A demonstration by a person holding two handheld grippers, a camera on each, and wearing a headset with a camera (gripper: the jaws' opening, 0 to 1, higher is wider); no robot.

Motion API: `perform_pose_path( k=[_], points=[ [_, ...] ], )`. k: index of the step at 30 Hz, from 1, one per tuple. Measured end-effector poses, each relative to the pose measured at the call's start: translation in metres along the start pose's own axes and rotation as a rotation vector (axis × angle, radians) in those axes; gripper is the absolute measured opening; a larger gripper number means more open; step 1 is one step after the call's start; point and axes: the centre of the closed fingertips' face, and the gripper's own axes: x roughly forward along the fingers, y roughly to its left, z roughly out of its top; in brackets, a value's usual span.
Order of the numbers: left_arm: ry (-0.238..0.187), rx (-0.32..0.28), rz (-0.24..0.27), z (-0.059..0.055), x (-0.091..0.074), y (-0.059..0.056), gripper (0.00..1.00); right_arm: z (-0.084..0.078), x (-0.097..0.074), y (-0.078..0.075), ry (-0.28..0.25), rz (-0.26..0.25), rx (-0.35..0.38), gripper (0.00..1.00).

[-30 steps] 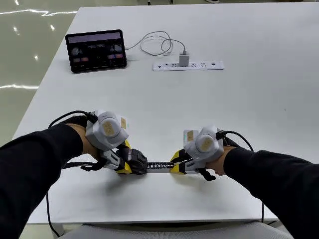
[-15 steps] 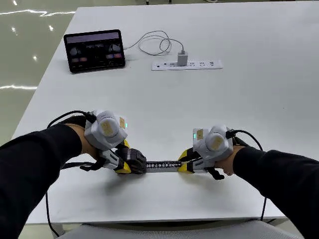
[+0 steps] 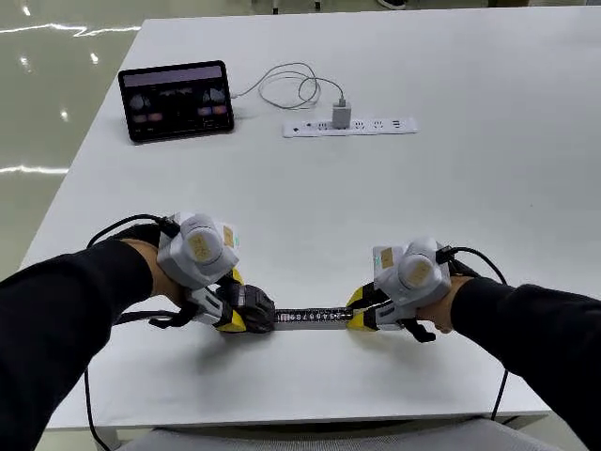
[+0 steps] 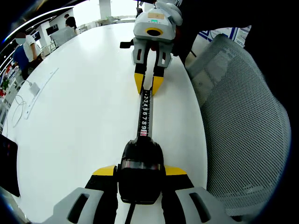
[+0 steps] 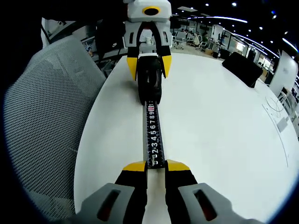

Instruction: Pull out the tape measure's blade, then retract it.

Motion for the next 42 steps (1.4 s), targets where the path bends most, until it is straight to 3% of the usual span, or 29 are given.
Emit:
perform_pose_path(
  k=[16, 42],
  points=[
    [0.000, 0.002, 0.000, 0.000, 0.000, 0.000, 0.32, -0.023, -0.018, -0.004, 0.025, -0.008, 0.028, 0.08],
    [-0.001, -0.001, 0.000, 0.000, 0.000, 0.000, 0.32, -0.044, -0.038, -0.004, 0.045, -0.015, 0.052, 0.08]
  ],
)
